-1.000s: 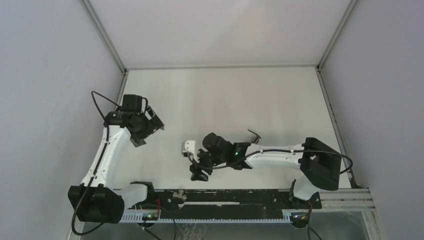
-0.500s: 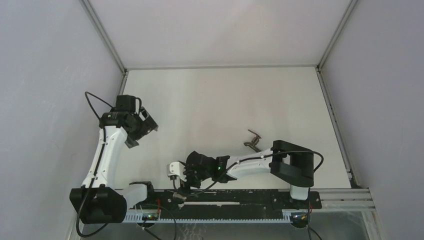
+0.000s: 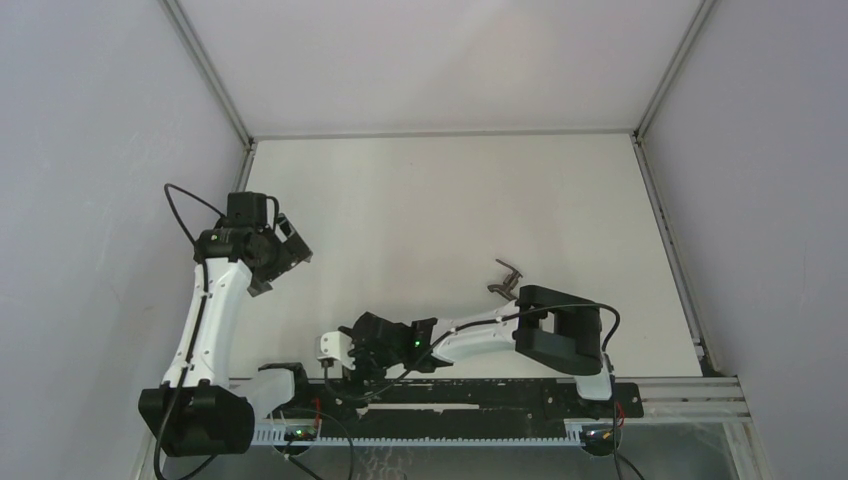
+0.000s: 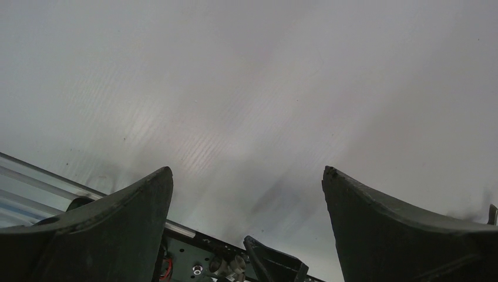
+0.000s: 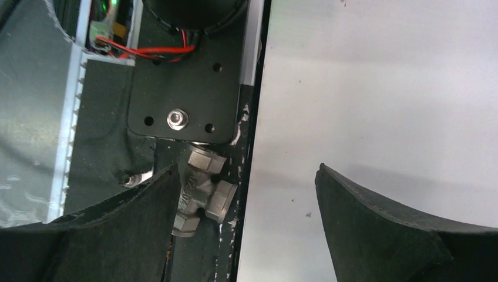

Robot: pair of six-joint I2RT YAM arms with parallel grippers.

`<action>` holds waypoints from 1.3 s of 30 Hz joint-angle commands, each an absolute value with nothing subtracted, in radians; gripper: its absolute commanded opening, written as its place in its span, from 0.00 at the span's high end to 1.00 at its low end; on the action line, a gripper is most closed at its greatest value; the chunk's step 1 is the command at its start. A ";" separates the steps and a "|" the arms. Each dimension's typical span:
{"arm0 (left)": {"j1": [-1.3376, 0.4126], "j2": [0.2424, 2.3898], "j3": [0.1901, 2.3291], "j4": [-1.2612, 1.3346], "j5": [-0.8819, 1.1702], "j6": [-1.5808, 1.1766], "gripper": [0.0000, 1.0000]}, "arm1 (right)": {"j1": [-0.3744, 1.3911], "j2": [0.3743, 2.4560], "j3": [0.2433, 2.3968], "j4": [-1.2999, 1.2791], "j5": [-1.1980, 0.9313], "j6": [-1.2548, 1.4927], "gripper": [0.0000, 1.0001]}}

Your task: Install the water faucets

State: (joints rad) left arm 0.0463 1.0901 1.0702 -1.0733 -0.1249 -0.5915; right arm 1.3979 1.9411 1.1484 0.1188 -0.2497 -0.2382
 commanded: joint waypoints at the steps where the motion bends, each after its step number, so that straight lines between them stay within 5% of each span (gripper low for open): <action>1: 0.061 1.070 1.104 -1.065 -0.135 -0.561 0.00 | 1.411 1.960 1.188 0.073 -0.220 -0.254 0.09; 12: 0.062 1.084 1.081 -1.047 -0.115 -0.565 0.00 | 1.418 1.968 1.188 0.035 -0.130 -0.211 0.20; 18: 0.063 1.086 1.076 -1.039 -0.107 -0.572 0.00 | 1.349 1.950 1.187 0.005 -0.170 -0.158 0.56; 39: 0.009 1.057 0.751 -0.777 0.274 -0.675 0.02 | 1.035 1.907 1.125 0.193 -0.199 -0.034 0.59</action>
